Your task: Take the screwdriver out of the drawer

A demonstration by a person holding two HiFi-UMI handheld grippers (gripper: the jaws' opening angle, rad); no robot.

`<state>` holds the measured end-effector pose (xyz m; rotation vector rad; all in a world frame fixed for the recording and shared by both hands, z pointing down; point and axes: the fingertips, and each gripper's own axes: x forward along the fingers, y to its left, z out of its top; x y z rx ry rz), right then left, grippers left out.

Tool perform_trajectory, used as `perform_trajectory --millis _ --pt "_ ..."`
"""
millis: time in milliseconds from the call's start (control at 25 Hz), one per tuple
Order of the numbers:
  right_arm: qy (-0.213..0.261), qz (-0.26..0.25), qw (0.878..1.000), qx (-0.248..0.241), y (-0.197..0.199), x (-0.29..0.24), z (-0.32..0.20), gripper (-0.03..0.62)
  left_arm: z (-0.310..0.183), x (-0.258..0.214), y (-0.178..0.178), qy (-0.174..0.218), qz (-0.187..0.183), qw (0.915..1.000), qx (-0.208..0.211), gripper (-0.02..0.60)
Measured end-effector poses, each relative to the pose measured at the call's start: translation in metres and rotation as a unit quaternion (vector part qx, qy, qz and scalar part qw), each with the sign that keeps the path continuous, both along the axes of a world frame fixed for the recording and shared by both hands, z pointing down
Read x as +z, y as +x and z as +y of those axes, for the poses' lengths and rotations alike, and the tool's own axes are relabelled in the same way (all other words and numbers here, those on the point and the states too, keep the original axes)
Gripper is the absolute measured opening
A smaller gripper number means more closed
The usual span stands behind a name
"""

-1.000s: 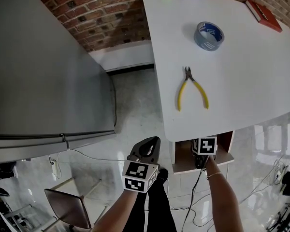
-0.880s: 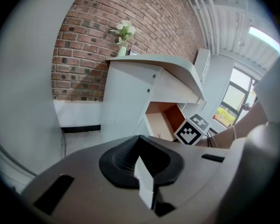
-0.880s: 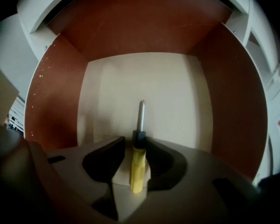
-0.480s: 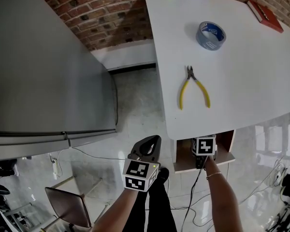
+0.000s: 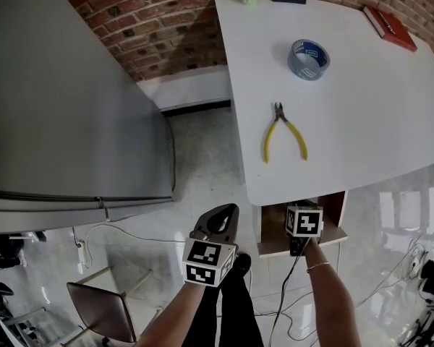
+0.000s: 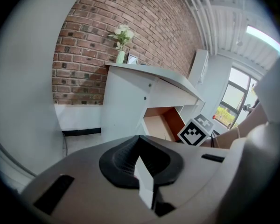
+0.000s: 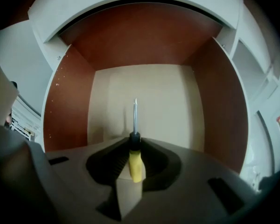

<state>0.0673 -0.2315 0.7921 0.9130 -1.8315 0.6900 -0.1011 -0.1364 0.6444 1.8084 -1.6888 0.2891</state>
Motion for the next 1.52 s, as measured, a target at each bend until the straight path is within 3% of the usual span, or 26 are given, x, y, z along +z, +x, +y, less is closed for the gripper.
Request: perform_trajectory --millis 720,1520 --pt "0.047 -0.074 0.994 0.062 0.017 -0.073 0.003 0.078 0.001 -0.038 0.007 0.016 -0.02 0.9994 0.023 -0.009" --pt "0.148 -0.211 0.96 0.108 0.023 -0.253 0.022 0.078 -0.009 -0.123 0.023 0.06 -0.04 0.9954 0.063 -0.009"
